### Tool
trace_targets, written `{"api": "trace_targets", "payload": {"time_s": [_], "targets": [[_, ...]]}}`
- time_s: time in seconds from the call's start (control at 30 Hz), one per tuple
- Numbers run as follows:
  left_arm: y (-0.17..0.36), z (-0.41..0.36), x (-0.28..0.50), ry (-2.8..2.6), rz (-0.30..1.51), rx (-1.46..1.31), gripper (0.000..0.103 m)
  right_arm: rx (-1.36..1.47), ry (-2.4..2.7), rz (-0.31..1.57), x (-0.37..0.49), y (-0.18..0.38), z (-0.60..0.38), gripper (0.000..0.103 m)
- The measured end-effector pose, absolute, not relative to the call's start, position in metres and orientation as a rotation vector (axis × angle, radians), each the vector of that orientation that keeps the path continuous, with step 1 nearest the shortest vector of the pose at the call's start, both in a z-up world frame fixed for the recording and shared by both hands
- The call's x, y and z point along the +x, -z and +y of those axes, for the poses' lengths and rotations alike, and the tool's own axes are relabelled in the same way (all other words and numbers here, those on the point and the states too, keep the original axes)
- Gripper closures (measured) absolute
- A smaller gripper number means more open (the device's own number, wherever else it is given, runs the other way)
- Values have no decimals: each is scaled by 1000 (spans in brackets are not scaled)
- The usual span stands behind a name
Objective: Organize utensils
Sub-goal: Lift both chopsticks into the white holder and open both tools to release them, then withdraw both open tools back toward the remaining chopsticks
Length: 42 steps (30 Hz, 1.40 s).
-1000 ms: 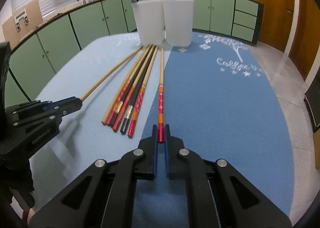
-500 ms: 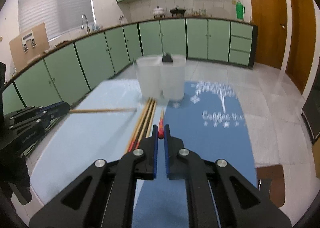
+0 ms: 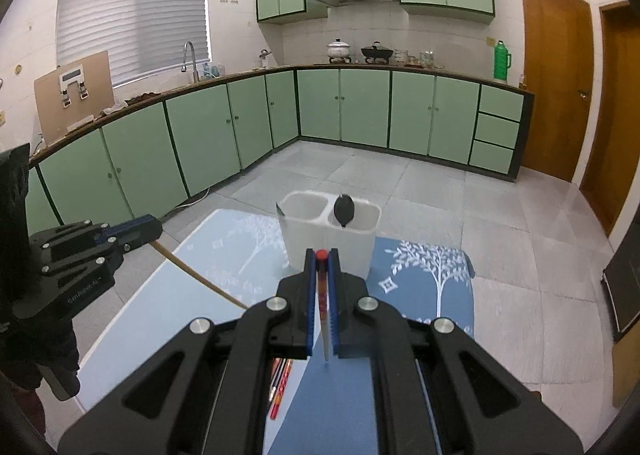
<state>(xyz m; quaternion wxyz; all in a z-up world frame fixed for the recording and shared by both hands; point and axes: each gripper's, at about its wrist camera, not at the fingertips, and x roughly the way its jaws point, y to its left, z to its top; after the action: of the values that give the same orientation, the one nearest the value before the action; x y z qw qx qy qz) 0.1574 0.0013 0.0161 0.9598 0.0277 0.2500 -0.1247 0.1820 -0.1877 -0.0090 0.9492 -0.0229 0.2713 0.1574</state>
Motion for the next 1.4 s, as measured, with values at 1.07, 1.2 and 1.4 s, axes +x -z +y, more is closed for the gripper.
{"api": "trace_targets", "payload": {"time_s": [1.07,1.2,1.4], "targets": [[-64,-45,316,278,288,6,97,-3,-285,449,355,-20,-201,98],[-46,-40,325,279,345,-6,95,-13,-290,489,362,-7,-195,97],[-48,-26,312,271,358,-18,76,11,-266,489,353,-4,-201,69]]}}
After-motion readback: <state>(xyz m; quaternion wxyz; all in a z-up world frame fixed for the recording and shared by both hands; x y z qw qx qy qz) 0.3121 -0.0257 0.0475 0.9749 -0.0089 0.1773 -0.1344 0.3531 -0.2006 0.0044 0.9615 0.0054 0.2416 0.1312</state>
